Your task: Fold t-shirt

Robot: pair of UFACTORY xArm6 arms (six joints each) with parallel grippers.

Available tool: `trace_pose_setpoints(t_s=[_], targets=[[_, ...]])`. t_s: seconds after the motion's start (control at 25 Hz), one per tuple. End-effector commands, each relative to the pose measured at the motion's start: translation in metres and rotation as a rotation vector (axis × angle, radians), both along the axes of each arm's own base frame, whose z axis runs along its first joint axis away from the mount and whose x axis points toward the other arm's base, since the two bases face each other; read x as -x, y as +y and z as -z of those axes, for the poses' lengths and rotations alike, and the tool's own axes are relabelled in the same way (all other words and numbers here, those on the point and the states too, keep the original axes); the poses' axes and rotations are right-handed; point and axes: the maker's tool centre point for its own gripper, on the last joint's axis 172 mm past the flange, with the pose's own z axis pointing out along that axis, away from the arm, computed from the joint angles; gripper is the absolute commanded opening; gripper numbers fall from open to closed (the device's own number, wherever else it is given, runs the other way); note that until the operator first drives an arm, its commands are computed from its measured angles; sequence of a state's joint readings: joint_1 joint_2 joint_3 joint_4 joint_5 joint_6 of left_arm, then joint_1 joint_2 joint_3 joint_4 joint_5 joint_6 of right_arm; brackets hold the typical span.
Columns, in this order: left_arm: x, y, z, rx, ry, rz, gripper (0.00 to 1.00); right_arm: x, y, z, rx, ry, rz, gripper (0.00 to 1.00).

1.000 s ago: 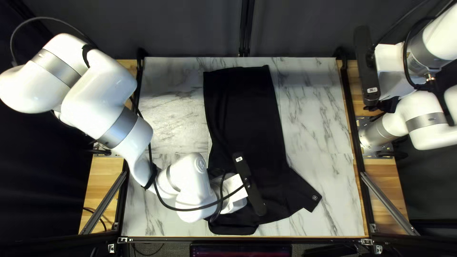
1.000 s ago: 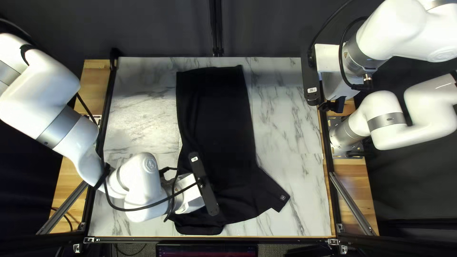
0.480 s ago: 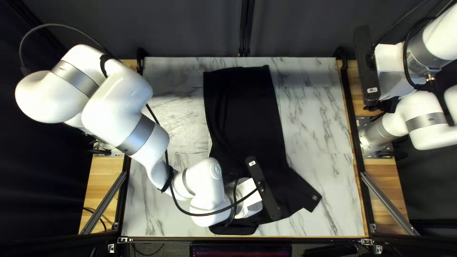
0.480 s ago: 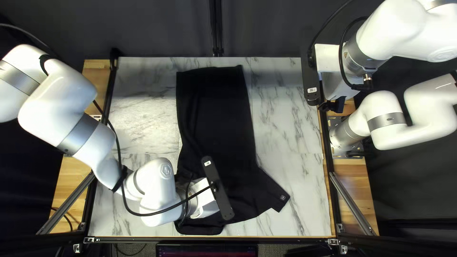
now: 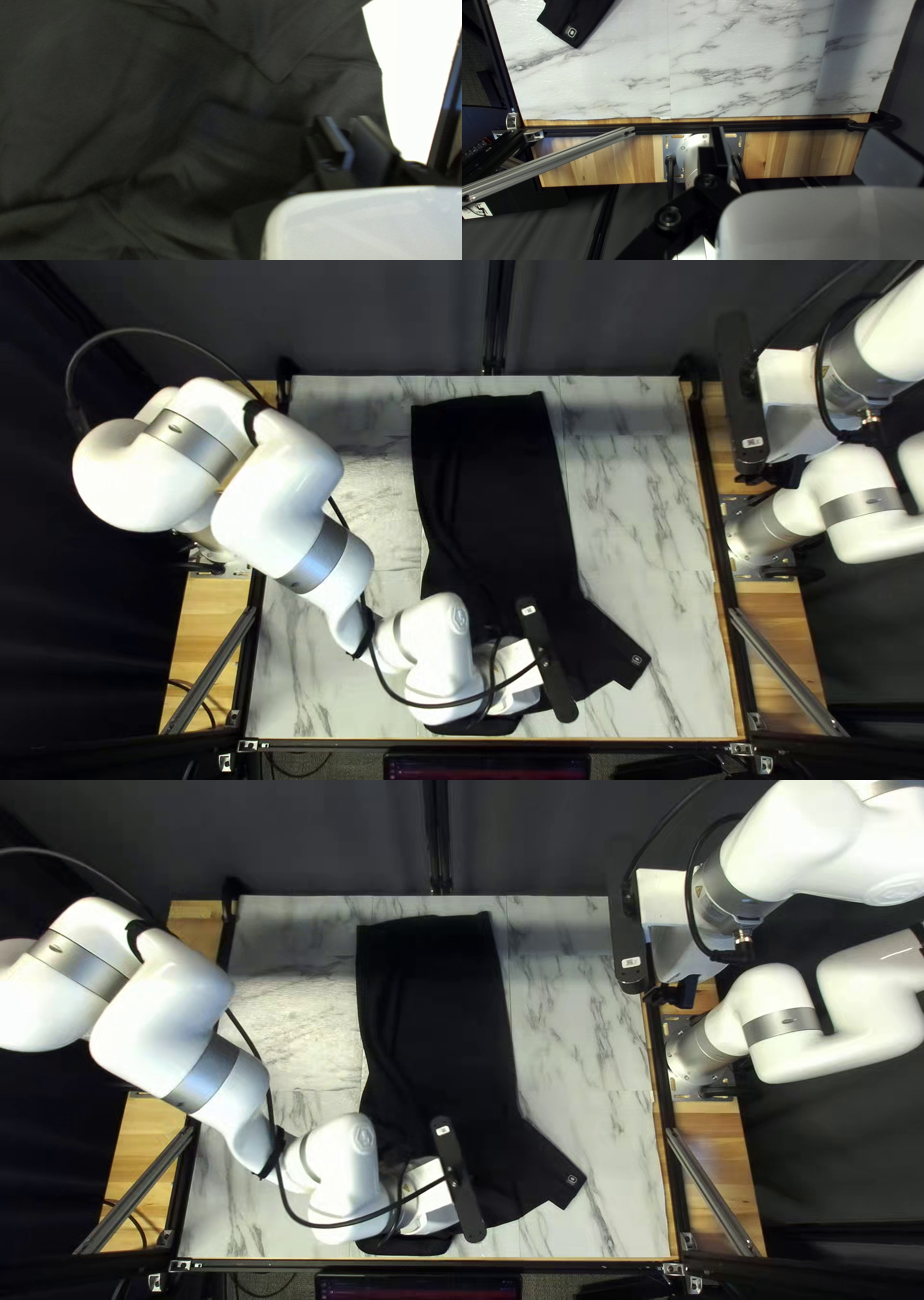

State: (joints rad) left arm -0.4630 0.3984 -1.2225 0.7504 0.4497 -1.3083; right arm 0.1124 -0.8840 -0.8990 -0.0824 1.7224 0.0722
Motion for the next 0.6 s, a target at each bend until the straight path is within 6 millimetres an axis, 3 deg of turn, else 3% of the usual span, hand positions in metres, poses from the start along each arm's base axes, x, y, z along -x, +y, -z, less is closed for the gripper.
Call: trace_pose_setpoints(t_s=[0.04,0.16,0.32,0.52,0.6], targets=[[0.035,0.035,-0.032,-0.014,0.032,0.038,1.00,0.000,0.000,0.000,0.000,0.000,0.000,1.00],[0.052,0.061,-0.040,-0.031,0.049,0.072,1.00,0.000,0.000,0.000,0.000,0.000,0.000,1.00],[0.075,0.113,-0.048,-0.082,0.110,0.183,1.00,0.000,0.000,0.000,0.000,0.000,0.000,1.00],[0.095,0.173,-0.041,-0.173,0.211,0.312,1.00,0.000,0.000,0.000,0.000,0.000,0.000,1.00],[0.097,0.177,-0.039,-0.181,0.222,0.310,1.00,0.000,0.000,0.000,0.000,0.000,0.000,1.00]])
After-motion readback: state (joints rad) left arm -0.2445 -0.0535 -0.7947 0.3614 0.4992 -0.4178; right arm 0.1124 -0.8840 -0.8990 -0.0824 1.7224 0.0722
